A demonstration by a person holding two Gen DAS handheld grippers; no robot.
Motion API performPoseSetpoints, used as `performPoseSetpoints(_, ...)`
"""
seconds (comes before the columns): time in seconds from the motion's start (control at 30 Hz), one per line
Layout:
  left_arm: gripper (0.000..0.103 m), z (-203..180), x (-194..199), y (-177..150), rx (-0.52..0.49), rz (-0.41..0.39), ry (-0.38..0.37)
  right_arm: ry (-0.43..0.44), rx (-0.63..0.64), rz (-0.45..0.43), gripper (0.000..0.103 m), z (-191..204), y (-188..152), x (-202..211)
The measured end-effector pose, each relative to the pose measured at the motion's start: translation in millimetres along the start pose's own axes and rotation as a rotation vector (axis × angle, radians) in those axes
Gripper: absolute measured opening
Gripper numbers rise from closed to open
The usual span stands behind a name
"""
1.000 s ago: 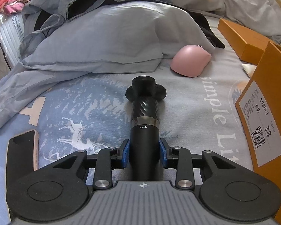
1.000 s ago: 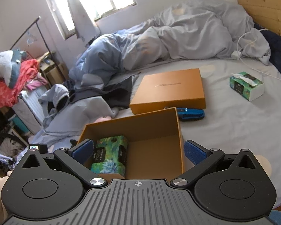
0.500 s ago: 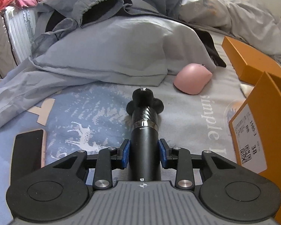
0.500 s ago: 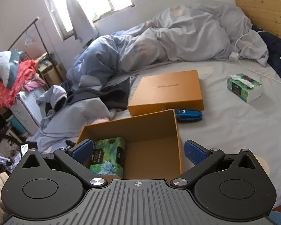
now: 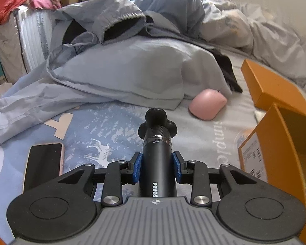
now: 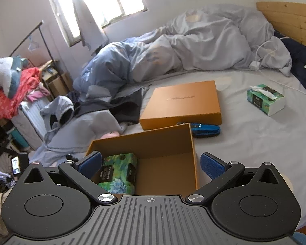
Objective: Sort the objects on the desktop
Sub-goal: 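Lift the gimbal stick with the left gripper and carry it over the orange box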
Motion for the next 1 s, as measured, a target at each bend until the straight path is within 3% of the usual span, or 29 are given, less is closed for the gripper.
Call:
performPoseSetpoints(0.47,0.035,-15,49,31,0.058,-0.1,-0.078,0.003,-0.015,-0.017,0.103,-1,1,2)
performPoseSetpoints(0.73,0.035,-52,91,53,0.056,-0.187,-0.178,0.002,-0.05,-0.034,0.103,-10,5,4)
performPoseSetpoints(1.0,0.035,-107,110,57,0.017,-0.212,-0.285,-0.004,-0.085,-0.063,0.103,-19,9,8)
Point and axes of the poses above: each gripper's, at about its wrist camera, not at the fingertips, and x roughly against the way its jaws point, z to its left, y to its top, the point moved 3 cm from there along -x, roughly the way its jaws point, and after that the axes turned 6 degrees about -z, right-handed, at the moved point
